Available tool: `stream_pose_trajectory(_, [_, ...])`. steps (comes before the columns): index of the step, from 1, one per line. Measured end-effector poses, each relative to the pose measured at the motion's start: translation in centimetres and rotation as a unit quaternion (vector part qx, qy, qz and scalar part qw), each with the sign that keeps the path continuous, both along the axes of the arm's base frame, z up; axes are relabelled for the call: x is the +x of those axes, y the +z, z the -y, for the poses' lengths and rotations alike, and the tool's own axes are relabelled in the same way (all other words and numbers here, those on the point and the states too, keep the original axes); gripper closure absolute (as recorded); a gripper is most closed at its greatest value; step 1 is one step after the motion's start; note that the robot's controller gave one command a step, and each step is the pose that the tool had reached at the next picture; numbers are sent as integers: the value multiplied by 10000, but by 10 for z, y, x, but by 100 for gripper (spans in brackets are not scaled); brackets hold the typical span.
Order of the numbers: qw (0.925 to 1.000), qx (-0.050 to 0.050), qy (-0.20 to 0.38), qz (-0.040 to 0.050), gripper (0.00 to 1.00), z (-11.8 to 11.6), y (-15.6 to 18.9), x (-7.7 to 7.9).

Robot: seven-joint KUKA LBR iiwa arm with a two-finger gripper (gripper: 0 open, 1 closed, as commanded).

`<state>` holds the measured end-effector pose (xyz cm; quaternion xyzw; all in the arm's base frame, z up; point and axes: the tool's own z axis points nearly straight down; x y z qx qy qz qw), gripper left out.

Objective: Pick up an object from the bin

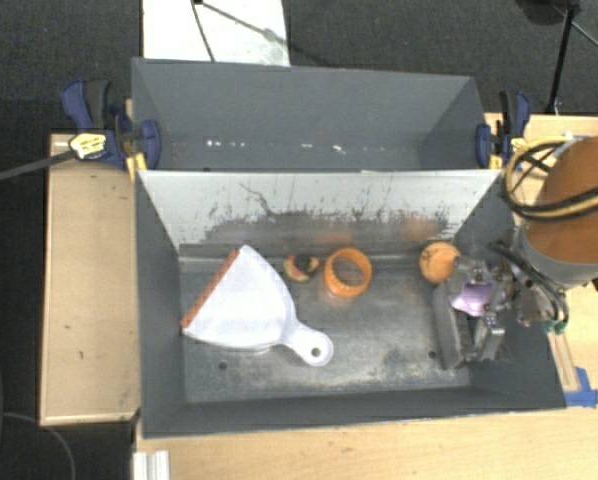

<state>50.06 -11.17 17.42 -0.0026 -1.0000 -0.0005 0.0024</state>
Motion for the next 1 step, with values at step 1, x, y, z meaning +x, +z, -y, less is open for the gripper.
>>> stream_pose_trajectory(1, [10000,-7,20,38,0,-1,4,2])
